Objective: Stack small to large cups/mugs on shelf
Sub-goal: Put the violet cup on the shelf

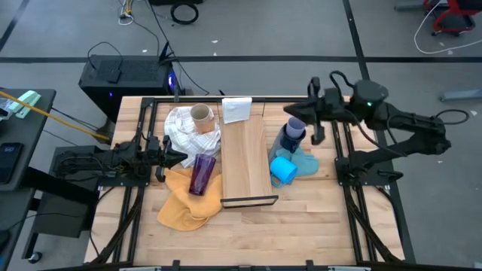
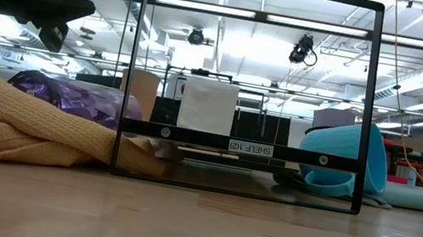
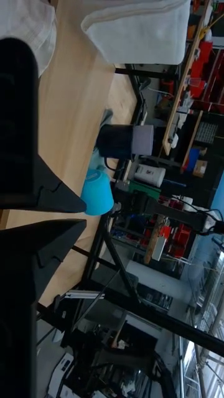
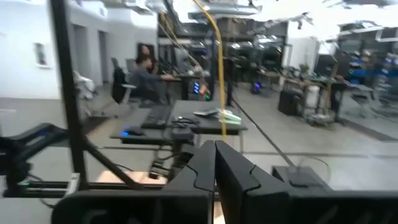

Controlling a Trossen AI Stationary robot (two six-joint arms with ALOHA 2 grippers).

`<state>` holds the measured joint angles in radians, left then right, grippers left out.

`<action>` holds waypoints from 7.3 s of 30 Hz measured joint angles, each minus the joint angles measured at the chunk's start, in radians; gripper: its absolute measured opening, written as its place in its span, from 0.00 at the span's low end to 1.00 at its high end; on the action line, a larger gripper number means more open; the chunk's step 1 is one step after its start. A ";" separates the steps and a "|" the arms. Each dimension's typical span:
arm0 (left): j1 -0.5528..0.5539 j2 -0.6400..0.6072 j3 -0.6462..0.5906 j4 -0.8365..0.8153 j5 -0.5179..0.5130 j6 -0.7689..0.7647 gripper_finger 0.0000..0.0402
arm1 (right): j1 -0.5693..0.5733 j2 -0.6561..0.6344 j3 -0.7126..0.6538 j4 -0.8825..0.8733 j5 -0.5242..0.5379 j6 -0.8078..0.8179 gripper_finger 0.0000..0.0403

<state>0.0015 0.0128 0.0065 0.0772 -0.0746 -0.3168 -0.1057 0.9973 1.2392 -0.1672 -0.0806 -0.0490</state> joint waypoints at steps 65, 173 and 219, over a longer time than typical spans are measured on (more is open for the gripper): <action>0.002 1.132 1.337 -0.497 -0.204 0.196 0.22 | -0.189 0.027 0.127 -0.505 -0.050 0.185 0.05; 0.002 1.251 1.336 -0.771 -0.096 0.520 0.23 | -0.182 0.114 0.128 -0.355 0.100 0.704 0.06; 0.139 1.270 1.336 -0.974 0.053 0.414 0.18 | -0.133 0.121 0.128 -0.158 0.102 0.510 0.05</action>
<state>0.1410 1.2831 1.3430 -0.8967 -0.0212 0.0976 -0.2387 1.1183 1.3670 -0.3251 0.0210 0.4606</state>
